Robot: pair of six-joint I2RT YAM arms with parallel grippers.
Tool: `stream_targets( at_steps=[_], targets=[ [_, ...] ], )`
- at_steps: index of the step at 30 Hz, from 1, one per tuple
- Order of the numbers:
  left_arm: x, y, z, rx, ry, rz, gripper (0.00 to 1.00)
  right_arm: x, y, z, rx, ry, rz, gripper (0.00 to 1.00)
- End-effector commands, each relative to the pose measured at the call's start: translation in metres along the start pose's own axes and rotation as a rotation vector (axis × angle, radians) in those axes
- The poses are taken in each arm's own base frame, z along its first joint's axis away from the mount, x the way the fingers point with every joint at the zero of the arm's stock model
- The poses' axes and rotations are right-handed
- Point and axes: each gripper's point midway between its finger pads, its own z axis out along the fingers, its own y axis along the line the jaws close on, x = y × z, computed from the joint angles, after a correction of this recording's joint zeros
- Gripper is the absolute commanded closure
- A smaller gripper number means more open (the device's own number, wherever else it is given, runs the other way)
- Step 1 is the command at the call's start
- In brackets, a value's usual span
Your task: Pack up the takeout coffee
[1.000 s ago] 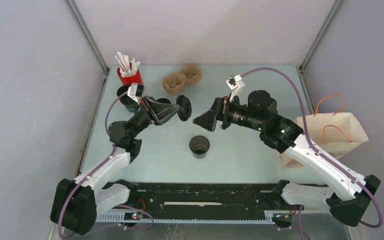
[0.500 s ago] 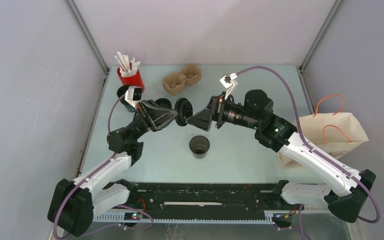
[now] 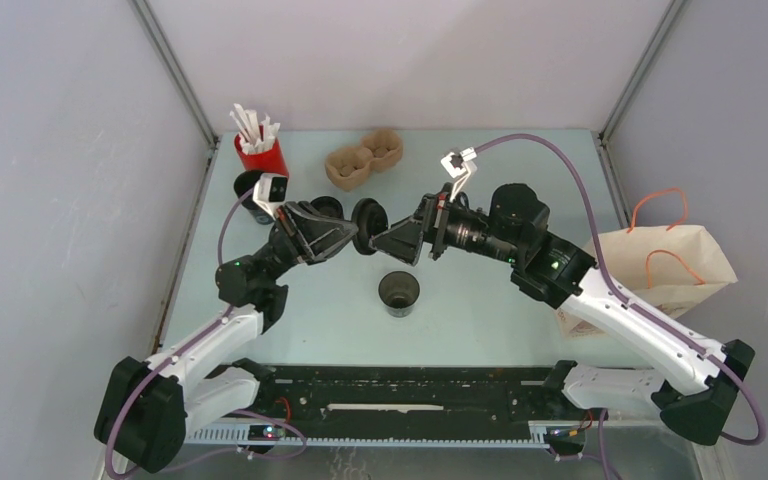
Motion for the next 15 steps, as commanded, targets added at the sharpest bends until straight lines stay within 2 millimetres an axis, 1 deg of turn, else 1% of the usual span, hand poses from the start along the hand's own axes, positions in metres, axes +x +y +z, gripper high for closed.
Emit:
stream_targets(
  at_steps=[1, 5, 9, 15],
  targets=[
    [0.007, 0.002, -0.005, 0.003, 0.014, 0.011, 0.94, -0.012, 0.013, 0.004, -0.038, -0.051, -0.019, 0.0],
    [0.007, 0.003, -0.004, 0.001, 0.017, 0.012, 0.94, -0.01, 0.013, 0.008, -0.033, -0.049, -0.019, 0.0],
    [0.009, 0.006, -0.006, -0.006, 0.017, 0.008, 0.95, -0.012, 0.008, 0.009, -0.004, -0.066, -0.025, 0.0],
    [0.009, 0.006, -0.006, -0.006, 0.013, 0.002, 0.95, -0.009, 0.003, 0.015, 0.03, -0.057, -0.048, 0.06]
  ],
)
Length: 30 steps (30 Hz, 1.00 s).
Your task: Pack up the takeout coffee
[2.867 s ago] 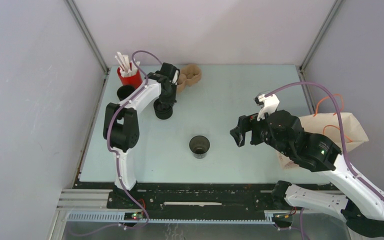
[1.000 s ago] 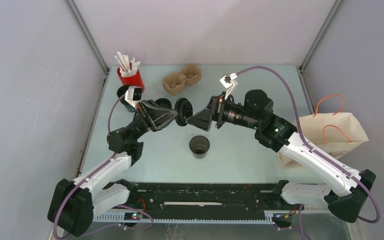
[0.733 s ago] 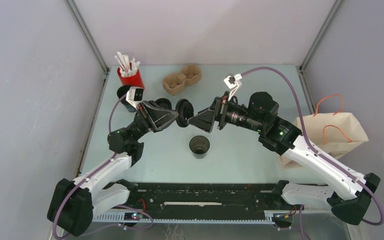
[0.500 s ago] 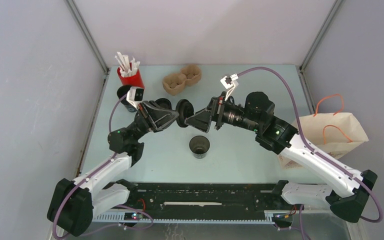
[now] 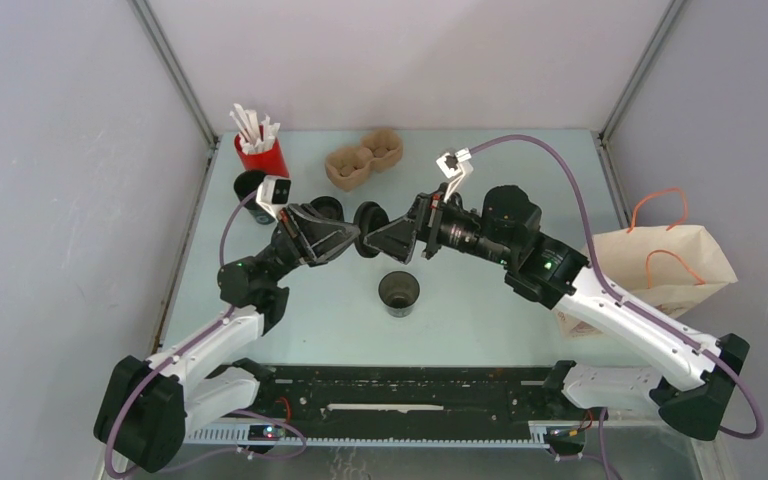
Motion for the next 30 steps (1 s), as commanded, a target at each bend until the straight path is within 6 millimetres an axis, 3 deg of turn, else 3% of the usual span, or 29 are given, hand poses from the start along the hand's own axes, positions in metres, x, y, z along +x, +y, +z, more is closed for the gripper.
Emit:
stream_targets(
  at_steps=[1, 6, 12, 19, 23, 26, 28, 30],
  targets=[
    [0.005, 0.0, -0.004, 0.011, 0.008, 0.021, 0.95, -0.009, 0.007, 0.007, 0.008, -0.034, -0.052, 0.06],
    [0.005, 0.001, -0.004, 0.009, 0.006, 0.02, 0.95, -0.008, 0.007, 0.011, 0.024, -0.033, -0.065, 0.06],
    [0.007, 0.006, -0.008, -0.005, 0.001, 0.015, 0.92, -0.01, 0.006, 0.01, 0.039, -0.045, -0.07, 0.16],
    [0.009, 0.024, -0.02, -0.114, 0.001, 0.074, 0.51, -0.002, -0.012, 0.002, 0.129, -0.016, -0.09, 0.19],
    [0.002, 0.064, -0.05, -0.389, -0.016, 0.162, 0.35, 0.008, -0.029, -0.011, 0.213, 0.026, -0.129, 0.23],
    [-0.014, 0.097, -0.095, -0.75, -0.051, 0.284, 0.24, 0.028, -0.052, -0.02, 0.306, 0.117, -0.175, 0.24],
    [-0.023, 0.1, -0.123, -0.948, -0.045, 0.395, 0.16, 0.046, -0.073, -0.027, 0.388, 0.196, -0.195, 0.25],
    [-0.028, 0.095, -0.139, -1.07, 0.003, 0.475, 0.12, 0.067, -0.093, -0.032, 0.464, 0.278, -0.215, 0.25]
  ],
)
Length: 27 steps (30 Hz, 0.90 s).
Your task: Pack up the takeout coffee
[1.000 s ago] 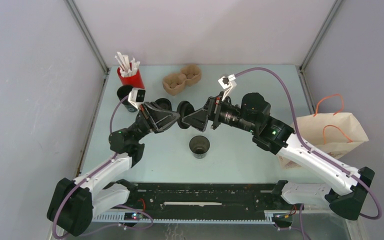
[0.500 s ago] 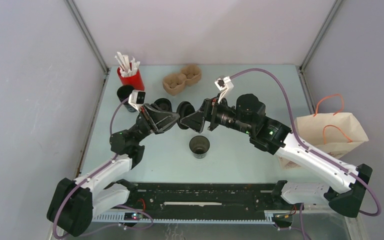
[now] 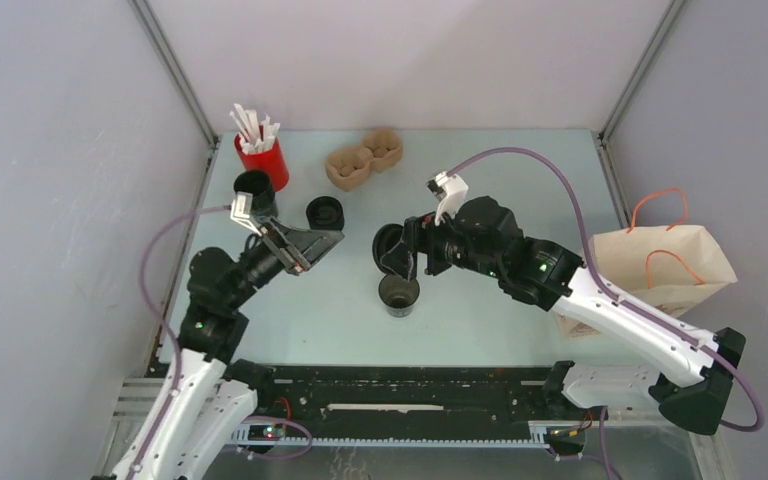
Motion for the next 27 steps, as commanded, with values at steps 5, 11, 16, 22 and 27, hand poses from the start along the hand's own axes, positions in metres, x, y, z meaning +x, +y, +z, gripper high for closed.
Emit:
stream_targets(
  at_steps=[5, 11, 16, 22, 27],
  targets=[
    [-0.016, 0.073, -0.059, -0.614, 0.147, 0.409, 0.01, 0.068, -0.055, 0.003, 0.259, 0.272, -0.114, 0.26],
    [-0.029, 0.095, -0.04, -0.662, 0.135, 0.419, 0.0, 0.091, -0.069, 0.006, 0.329, 0.384, -0.105, 0.25],
    [-0.017, 0.116, -0.033, -0.663, 0.199, 0.405, 0.0, 0.099, -0.076, 0.012, 0.394, 0.473, -0.138, 0.26],
    [-0.003, 0.127, -0.038, -0.641, 0.264, 0.453, 0.0, 0.106, -0.076, 0.035, 0.419, 0.555, -0.177, 0.25],
    [-0.005, 0.133, -0.048, -0.663, 0.244, 0.523, 0.0, 0.109, -0.082, 0.048, 0.478, 0.62, -0.209, 0.25]
  ],
)
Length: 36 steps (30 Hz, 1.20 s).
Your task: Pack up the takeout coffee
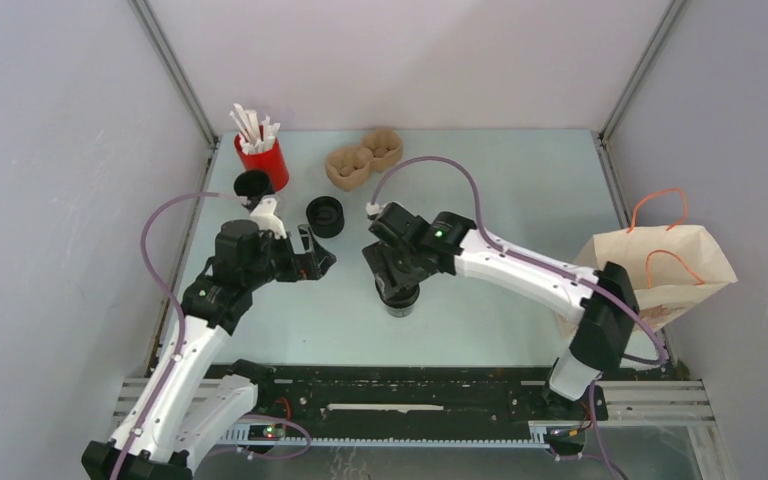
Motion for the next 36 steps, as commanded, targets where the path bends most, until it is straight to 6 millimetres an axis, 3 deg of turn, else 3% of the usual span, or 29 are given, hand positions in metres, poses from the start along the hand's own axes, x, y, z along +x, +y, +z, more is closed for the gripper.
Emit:
stream_targets(
  at_steps=[1, 14, 36],
  targets=[
    [-0.003, 0.008, -0.004, -0.013, -0.061, 0.086, 0.0, -0.004, -0.003, 0.002, 0.057, 0.039, -0.052, 0.25],
    [-0.01, 0.013, -0.01, -0.047, -0.103, 0.108, 0.0, 0.005, 0.0, 0.026, 0.09, 0.158, -0.066, 0.24],
    [-0.008, 0.013, -0.008, -0.04, -0.09, 0.109, 0.0, 0.002, -0.002, 0.033, 0.065, 0.149, -0.031, 0.21]
  ],
)
